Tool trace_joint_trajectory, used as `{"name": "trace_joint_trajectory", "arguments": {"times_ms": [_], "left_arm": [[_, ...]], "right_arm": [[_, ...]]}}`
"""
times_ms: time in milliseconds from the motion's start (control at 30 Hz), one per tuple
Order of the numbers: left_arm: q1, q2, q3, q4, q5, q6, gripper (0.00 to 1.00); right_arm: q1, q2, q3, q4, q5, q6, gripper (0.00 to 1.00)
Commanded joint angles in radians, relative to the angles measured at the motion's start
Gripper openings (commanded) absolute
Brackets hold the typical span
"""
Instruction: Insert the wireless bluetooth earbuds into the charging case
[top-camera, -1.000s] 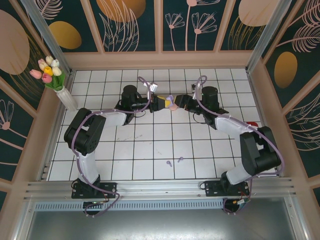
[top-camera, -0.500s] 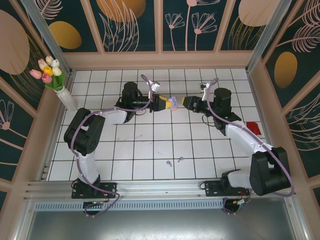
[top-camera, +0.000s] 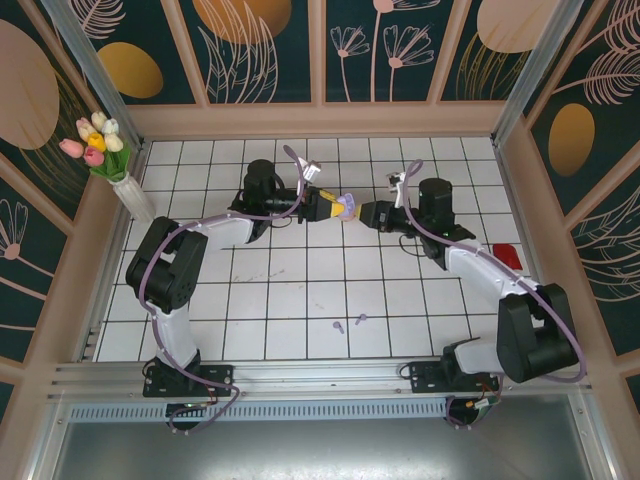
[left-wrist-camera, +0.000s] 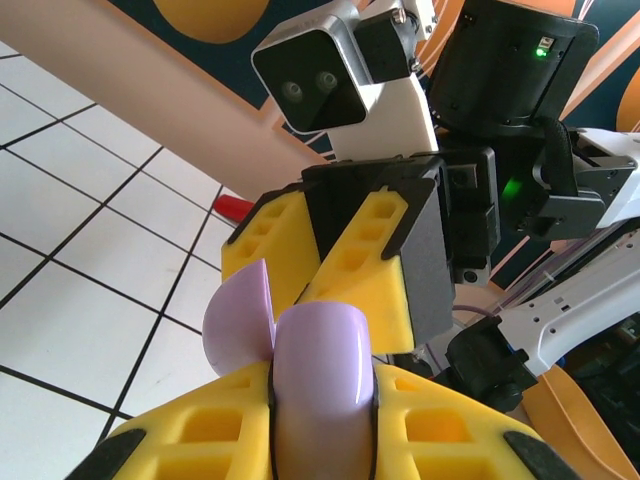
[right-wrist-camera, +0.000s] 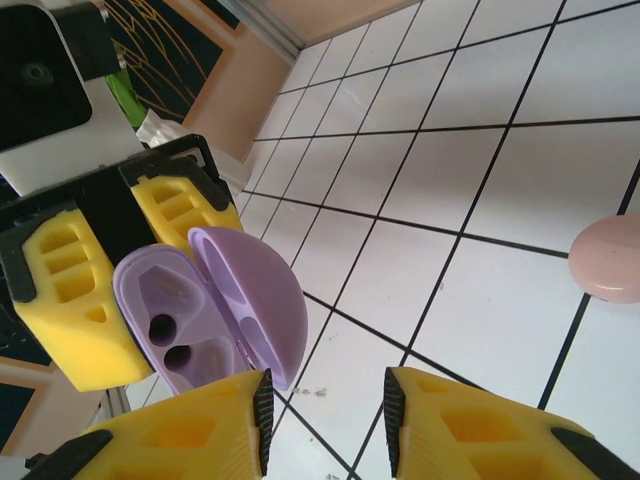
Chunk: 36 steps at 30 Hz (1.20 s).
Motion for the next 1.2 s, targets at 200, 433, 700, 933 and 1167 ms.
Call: {"name": "trace_joint_trajectory", "arguments": {"times_ms": [200, 433, 700, 933, 1167], "left_arm": [[-0.004, -0.031, 0.026, -0.012, 0.029, 0.034, 0.01], [-0.004, -0.031, 0.025, -0.012, 0.027, 0.034, 0.02], [-0.004, -0.03, 0.032, -0.013, 0.027, 0.032, 0.02], [-0.005, -0.027, 0.03, -0.021, 0.029, 0.033, 0.03], [-0.006, -0.017, 0.04, -0.053, 0.018, 0.049, 0.22]], "right_arm": [[0.027, 0.043, 0.073, 0.011, -0.014, -0.029, 0.34], [0.031, 0.069, 0.095, 0.009, -0.013, -0.029, 0.3], [0.038, 0.081, 0.099, 0.01, -0.014, -0.032, 0.27], [0.043, 0.096, 0.122, -0.001, -0.009, -0.036, 0.18], [0.057, 0.096, 0.152, -0.034, 0.005, -0.051, 0.09]]}}
